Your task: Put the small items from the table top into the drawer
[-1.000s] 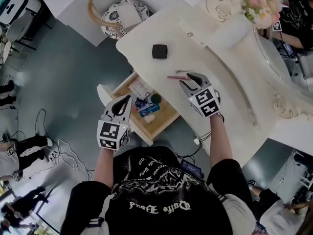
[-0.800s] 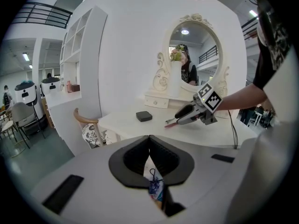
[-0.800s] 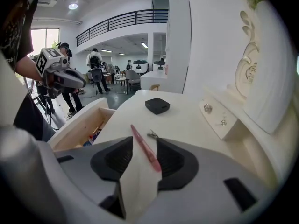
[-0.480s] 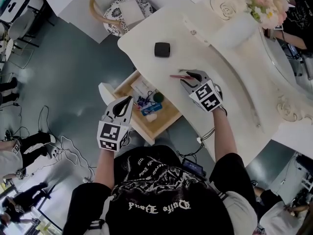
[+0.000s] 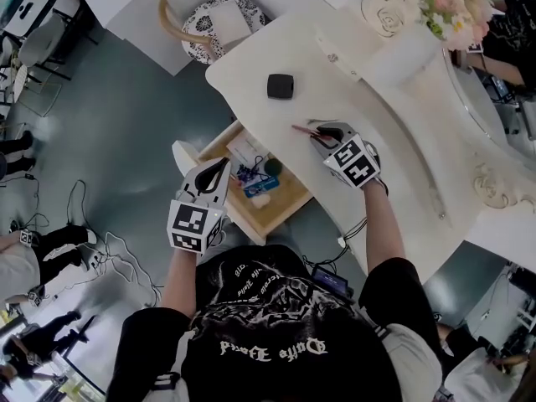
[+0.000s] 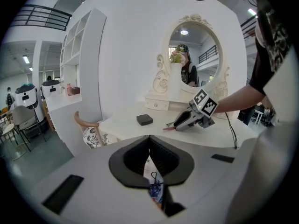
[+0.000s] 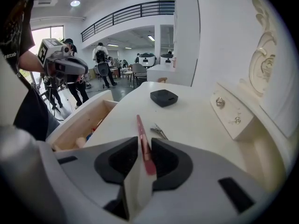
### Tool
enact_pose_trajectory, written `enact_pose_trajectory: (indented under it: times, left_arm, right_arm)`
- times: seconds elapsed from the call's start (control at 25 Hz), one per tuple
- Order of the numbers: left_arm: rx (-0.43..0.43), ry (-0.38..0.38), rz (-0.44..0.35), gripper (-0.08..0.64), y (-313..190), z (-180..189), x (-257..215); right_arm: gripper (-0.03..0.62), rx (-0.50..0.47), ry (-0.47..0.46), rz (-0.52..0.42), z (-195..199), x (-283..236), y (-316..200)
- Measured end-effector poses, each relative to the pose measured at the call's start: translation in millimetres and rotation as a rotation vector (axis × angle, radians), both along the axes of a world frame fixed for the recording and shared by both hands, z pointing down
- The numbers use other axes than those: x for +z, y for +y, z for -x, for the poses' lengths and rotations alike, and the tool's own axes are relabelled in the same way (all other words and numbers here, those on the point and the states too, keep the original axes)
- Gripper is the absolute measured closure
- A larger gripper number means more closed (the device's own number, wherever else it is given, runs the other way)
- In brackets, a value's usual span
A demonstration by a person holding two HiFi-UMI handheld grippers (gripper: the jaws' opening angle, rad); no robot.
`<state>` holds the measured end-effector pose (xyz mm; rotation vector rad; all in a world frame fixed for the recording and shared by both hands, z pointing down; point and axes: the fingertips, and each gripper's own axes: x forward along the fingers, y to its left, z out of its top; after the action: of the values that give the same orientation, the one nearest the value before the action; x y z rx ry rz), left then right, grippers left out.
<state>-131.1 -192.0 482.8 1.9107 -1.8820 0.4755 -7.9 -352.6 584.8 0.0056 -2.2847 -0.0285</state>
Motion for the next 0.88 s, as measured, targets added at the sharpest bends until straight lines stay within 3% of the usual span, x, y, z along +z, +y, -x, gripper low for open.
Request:
enact_pose_trajectory:
  times: [0.16, 0.64, 0.88]
  left_arm:
    - [0.02, -0.018, -0.009, 0.543, -0.1, -3.3, -4.9]
    - [0.035, -0.041, 0.004, 0.545, 17.8, -4.4, 0.8]
    - [0.052, -0.039, -0.008, 0.545, 24.4, -2.2, 0.3]
  right_arm:
    - [0.523, -0.024, 0.012, -0.009, 0.3, -0.4, 4.5]
    - [0.534, 0.063, -0.006, 0.029, -0.7, 1.2, 1.1]
    - [0.534, 0.109, -0.007, -0.043, -0.1, -3.5, 1.7]
